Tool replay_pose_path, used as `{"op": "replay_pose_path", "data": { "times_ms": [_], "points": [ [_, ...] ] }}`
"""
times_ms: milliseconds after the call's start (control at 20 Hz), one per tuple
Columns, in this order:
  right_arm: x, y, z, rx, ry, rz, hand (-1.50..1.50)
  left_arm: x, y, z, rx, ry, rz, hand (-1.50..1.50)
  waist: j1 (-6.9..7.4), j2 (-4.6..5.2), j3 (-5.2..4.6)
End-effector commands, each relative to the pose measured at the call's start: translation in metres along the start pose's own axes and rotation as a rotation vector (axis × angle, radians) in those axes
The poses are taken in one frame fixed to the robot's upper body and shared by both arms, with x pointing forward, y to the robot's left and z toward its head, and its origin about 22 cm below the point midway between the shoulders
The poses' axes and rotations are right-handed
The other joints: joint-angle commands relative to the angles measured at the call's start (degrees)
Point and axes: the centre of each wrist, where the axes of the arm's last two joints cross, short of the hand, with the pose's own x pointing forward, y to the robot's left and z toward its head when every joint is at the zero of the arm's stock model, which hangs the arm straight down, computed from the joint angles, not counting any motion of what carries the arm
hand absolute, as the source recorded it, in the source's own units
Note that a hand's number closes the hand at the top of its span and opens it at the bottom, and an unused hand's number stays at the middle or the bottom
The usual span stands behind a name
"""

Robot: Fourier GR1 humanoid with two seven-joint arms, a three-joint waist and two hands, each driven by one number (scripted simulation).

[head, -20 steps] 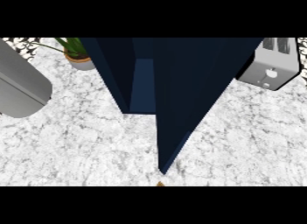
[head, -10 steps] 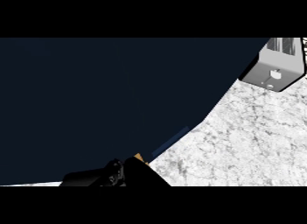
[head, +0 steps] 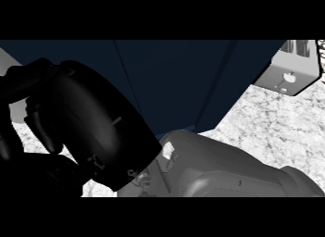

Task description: Pick up the wine, place it into the cabinet and close the cabinet

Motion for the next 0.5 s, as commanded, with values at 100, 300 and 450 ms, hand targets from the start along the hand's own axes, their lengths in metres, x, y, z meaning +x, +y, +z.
{"op": "replay_pose_path", "data": {
  "times_ms": [100, 300, 450],
  "points": [
    [-0.018, -0.018, -0.05, -0.085, 0.028, 0.084, 1.5, 0.004, 0.007, -0.006, -0.002, -0.013, -0.005, -1.5, 0.02, 0.09, 0.02],
    [-0.023, -0.044, -0.064, -0.104, 0.05, 0.037, 1.5, 0.006, -0.002, -0.006, -0.01, -0.007, -0.003, -1.5, -0.46, 0.0, 0.06],
    [-0.067, -0.074, -0.059, -0.102, 0.059, 0.051, 1.5, 0.005, 0.003, -0.012, 0.014, 0.001, -0.019, -1.5, -0.85, 0.19, 0.09]
  ]
}}
